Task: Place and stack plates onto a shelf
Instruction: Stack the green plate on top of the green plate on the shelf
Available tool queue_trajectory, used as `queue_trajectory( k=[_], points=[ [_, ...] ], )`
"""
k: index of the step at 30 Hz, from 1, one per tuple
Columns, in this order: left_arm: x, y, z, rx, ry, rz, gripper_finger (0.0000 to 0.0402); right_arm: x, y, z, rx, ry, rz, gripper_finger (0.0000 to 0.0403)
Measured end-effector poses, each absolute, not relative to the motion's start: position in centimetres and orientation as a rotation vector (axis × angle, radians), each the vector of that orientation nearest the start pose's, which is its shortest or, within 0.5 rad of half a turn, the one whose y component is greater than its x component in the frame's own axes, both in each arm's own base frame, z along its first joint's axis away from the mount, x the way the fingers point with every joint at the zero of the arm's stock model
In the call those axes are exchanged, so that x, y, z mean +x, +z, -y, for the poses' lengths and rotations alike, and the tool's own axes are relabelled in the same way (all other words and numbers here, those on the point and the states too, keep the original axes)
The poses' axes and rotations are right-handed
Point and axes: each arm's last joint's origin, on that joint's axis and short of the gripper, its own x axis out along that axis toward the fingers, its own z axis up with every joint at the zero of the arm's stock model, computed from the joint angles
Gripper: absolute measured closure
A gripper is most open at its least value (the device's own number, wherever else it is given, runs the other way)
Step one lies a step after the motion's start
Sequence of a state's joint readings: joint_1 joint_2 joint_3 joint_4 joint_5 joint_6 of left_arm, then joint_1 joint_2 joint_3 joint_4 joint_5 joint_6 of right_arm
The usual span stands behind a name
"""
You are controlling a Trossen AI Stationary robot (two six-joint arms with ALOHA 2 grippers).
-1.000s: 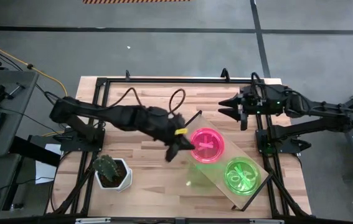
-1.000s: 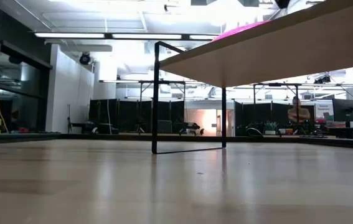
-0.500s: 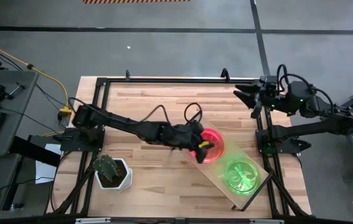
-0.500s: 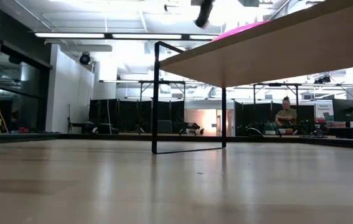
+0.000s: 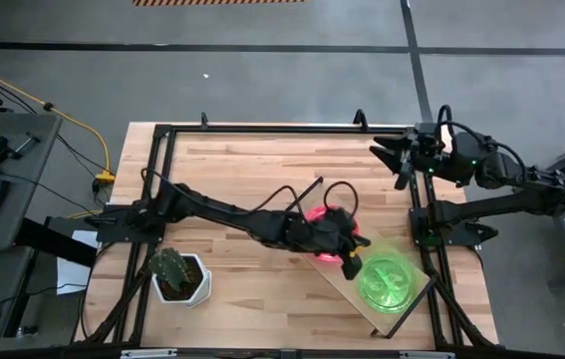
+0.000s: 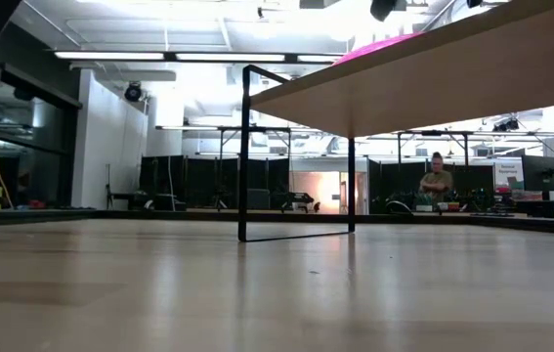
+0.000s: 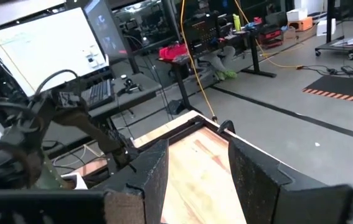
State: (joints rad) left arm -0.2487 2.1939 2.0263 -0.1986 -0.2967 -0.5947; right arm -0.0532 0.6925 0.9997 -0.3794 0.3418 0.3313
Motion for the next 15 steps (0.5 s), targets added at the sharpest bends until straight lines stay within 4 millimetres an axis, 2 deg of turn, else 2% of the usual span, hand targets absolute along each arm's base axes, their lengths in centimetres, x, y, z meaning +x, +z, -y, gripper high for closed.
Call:
queue_trajectory(
  k=[6,15],
  points=[
    [51.5,29.2,12.9,-0.419,0.19,-0.289,0.0401,12.6,39.5,1.7,0.313,-0.413,-0.025,0.0252],
    [51.9,27.4,13.6,-0.304,0.199,-0.317,0.0401,12.6,39.3,1.7,0.313,-0.433,-0.033,0.0252]
  ],
)
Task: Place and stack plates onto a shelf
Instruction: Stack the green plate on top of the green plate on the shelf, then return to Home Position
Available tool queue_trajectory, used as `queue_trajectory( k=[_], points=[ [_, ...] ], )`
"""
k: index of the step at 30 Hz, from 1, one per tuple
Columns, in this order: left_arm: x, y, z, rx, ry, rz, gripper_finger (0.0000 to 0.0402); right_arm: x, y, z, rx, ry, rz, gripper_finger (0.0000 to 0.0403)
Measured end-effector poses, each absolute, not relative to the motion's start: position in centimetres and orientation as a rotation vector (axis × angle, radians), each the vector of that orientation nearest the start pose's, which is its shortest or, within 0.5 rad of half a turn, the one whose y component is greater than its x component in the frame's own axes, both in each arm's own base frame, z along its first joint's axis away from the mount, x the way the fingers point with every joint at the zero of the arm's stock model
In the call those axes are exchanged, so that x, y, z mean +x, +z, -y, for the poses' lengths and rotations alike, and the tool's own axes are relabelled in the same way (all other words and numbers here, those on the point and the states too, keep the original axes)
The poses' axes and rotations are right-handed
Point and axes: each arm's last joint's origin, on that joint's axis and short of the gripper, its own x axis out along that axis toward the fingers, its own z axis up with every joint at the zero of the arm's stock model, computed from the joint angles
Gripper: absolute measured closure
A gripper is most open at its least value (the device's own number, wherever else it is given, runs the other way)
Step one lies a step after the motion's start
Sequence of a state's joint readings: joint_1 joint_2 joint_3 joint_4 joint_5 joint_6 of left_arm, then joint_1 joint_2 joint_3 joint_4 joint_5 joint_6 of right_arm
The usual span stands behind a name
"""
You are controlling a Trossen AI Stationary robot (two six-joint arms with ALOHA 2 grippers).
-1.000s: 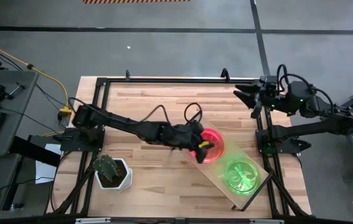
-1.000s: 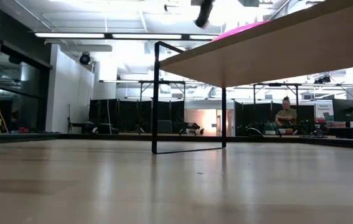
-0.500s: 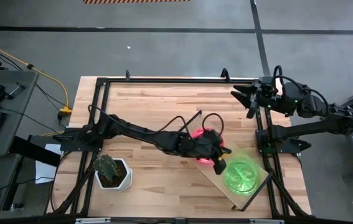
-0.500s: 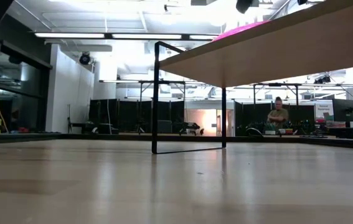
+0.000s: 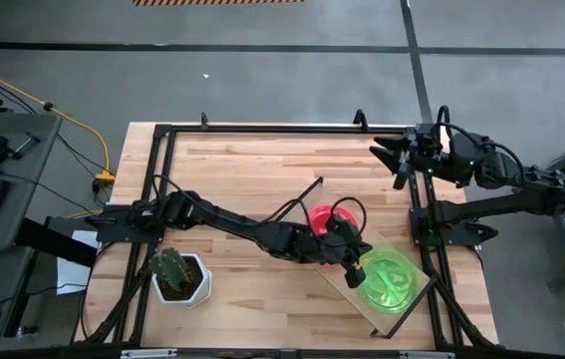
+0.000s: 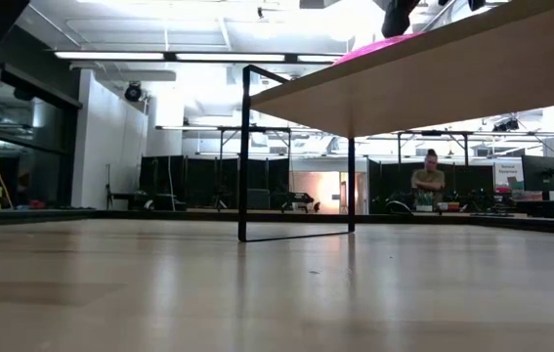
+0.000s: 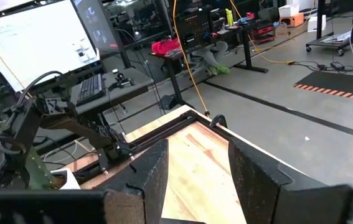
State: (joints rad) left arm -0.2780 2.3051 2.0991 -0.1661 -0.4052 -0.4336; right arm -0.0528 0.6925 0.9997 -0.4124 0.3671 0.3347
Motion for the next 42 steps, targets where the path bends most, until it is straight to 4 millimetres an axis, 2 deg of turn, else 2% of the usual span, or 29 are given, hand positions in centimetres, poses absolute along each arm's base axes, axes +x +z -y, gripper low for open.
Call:
queue_trajectory(
  k=[10,19,23,26,29,35,39,42],
  points=[
    [52.0,27.0,14.1,-0.235,0.126,-0.342,0.0393,12.5,39.2,1.7,0.308,-0.435,-0.046,0.0252],
    [52.0,27.0,14.1,-0.204,0.099,-0.349,0.0311,12.5,39.2,1.7,0.307,-0.436,-0.052,0.0252],
    [51.9,27.2,13.5,-0.204,0.088,-0.374,0.0279,12.5,39.2,1.7,0.307,-0.436,-0.052,0.0252],
    [51.1,28.7,12.8,-0.181,0.008,-0.422,0.0268,12.5,39.2,1.7,0.307,-0.434,-0.054,0.0252],
    [49.6,31.0,11.9,-0.112,-0.034,-0.457,0.0266,12.5,39.1,1.7,0.305,-0.434,-0.064,0.0252],
    [46.7,35.9,10.1,0.016,-0.021,-0.44,0.0273,12.5,38.6,1.7,0.297,-0.44,-0.113,0.0252],
    [43.8,38.8,7.8,0.051,0.011,-0.406,0.028,12.4,38.3,1.7,0.291,-0.442,-0.149,0.0252],
    [41.3,39.7,5.7,0.053,0.046,-0.362,0.0288,12.4,38.1,1.7,0.289,-0.44,-0.168,0.0252]
  ],
)
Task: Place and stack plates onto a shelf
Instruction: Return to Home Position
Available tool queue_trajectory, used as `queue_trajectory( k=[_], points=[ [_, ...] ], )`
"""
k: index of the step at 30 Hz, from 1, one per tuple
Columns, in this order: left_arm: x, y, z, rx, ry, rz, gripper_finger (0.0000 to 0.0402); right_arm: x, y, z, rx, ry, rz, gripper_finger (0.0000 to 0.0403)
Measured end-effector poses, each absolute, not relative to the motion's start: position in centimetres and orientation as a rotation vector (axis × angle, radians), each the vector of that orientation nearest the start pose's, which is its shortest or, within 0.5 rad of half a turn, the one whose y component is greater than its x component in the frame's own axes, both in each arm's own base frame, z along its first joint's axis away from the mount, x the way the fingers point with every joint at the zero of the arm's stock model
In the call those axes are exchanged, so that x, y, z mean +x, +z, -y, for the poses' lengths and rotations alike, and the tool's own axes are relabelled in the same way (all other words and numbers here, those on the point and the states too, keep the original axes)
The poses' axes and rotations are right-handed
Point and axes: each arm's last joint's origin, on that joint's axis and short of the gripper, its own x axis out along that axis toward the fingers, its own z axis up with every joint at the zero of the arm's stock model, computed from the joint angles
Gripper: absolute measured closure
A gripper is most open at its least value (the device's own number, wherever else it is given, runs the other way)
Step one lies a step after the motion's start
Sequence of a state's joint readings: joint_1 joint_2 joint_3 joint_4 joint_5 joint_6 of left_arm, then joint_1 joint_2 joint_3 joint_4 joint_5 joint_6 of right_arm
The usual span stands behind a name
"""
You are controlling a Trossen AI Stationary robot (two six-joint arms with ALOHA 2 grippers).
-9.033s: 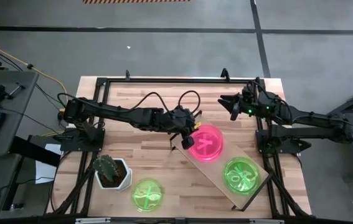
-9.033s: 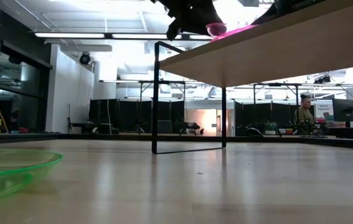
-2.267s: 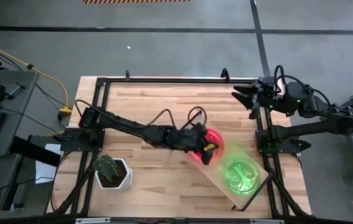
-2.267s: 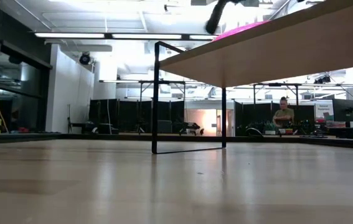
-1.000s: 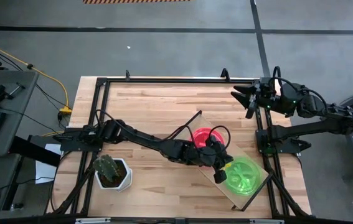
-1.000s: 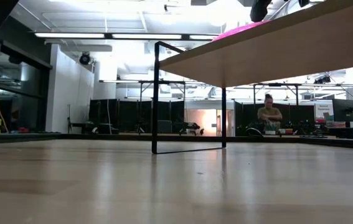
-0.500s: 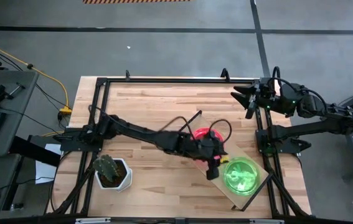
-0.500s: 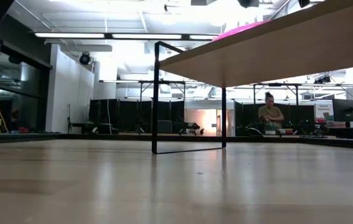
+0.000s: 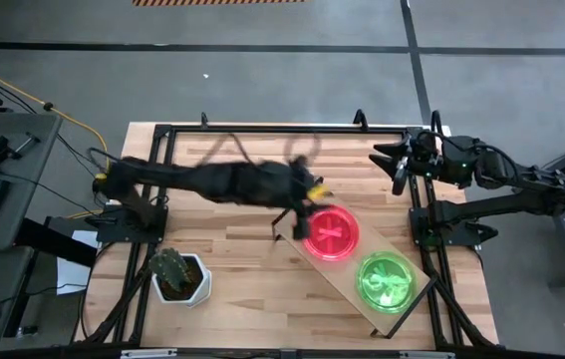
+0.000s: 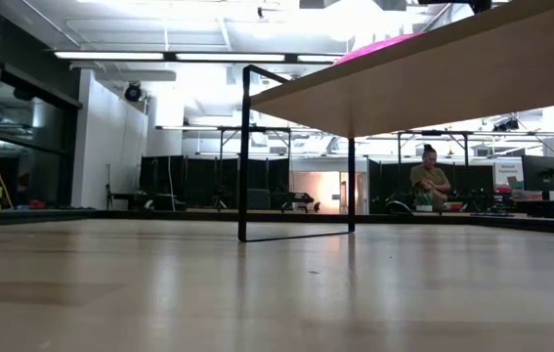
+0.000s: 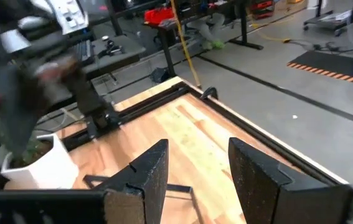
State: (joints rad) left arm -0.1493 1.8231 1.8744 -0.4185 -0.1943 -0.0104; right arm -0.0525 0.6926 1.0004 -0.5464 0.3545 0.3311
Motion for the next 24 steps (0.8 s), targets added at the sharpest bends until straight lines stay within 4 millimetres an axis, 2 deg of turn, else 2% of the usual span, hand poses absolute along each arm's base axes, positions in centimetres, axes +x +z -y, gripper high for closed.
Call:
queue_trajectory(
  k=[4,7,13,17,20,24],
  points=[
    [36.7,40.4,3.2,0.021,0.076,-0.228,0.0303,12.5,38.0,1.5,0.295,-0.396,-0.182,0.0252],
    [33.0,39.8,2.1,-0.007,0.089,-0.107,0.0316,12.7,38.0,1.5,0.297,-0.375,-0.194,0.0252],
    [26.2,36.7,1.2,-0.054,0.105,0.039,0.0355,13.5,37.6,1.5,0.297,-0.371,-0.224,0.0252],
    [22.8,34.4,0.9,-0.096,0.11,0.066,0.0392,14.0,37.5,1.5,0.302,-0.372,-0.227,0.0252],
    [20.6,33.3,0.8,-0.115,0.109,0.108,0.0398,14.2,37.7,1.5,0.314,-0.369,-0.202,0.0256],
    [18.0,32.2,0.6,-0.12,0.106,0.154,0.0401,14.2,37.9,1.5,0.324,-0.368,-0.186,0.0294]
  ],
)
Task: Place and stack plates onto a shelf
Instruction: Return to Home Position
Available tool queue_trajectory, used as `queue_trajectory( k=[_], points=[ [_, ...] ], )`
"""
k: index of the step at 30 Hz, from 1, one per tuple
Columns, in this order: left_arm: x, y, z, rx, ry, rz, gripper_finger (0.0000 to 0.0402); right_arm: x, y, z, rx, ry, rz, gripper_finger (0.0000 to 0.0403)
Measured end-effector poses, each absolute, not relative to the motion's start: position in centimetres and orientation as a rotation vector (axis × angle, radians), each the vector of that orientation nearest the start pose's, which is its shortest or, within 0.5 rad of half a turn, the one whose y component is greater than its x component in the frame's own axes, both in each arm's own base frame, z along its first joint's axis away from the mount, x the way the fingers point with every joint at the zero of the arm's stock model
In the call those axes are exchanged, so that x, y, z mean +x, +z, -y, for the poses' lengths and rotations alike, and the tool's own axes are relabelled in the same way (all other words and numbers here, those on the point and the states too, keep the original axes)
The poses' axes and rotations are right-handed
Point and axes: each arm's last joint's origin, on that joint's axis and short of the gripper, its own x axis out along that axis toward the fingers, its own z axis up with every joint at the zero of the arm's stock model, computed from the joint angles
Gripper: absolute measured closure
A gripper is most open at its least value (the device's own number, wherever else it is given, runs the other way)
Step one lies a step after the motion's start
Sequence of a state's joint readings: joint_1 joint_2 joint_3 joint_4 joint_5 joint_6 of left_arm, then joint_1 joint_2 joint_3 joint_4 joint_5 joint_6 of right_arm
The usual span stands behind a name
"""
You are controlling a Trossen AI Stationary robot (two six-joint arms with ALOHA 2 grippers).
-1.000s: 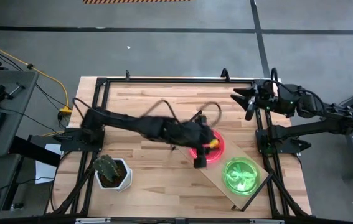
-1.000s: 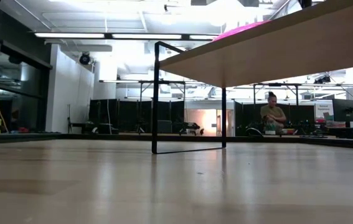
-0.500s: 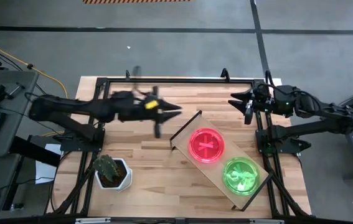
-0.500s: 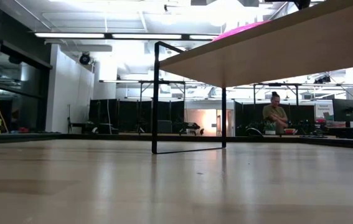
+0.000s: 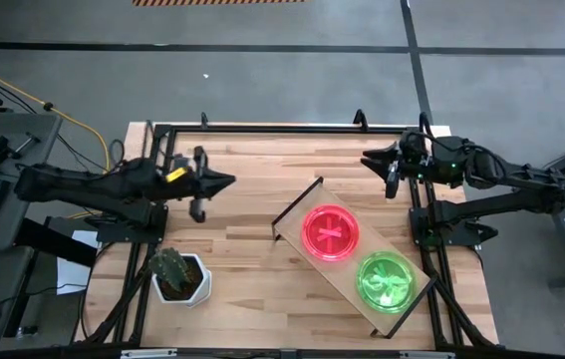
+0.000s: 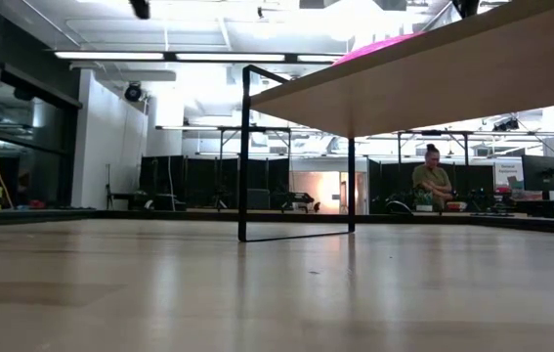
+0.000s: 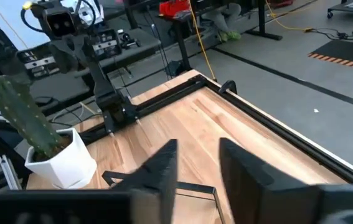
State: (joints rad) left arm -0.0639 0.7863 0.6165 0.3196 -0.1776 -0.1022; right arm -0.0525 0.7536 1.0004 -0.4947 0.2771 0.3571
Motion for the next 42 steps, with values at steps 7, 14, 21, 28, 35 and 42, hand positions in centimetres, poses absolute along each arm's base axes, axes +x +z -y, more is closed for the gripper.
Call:
queue_trajectory(
  k=[7,14,21,28,35,42],
  points=[
    [14.4,29.8,0.4,-0.118,0.105,0.205,0.0401,14.0,36.9,1.5,0.323,-0.378,-0.287,0.0393],
    [12.4,26.1,0.1,-0.178,0.167,0.28,0.0401,13.6,36.1,1.2,0.409,-0.327,-0.384,0.04],
    [11.4,21.8,0.1,-0.252,0.144,0.32,0.0401,13.9,36.5,1.1,0.415,-0.28,-0.346,0.0402],
    [10.8,19.7,0.2,-0.25,0.135,0.3,0.0401,13.9,36.6,0.8,0.473,-0.258,-0.335,0.0403],
    [10.5,19.8,0.2,-0.237,0.133,0.312,0.0401,13.4,36.3,-0.4,0.473,-0.23,-0.378,0.0403],
    [10.5,19.7,0.2,-0.213,0.133,0.307,0.0401,10.4,36.3,-0.8,0.435,-0.218,-0.333,0.0403]
  ],
)
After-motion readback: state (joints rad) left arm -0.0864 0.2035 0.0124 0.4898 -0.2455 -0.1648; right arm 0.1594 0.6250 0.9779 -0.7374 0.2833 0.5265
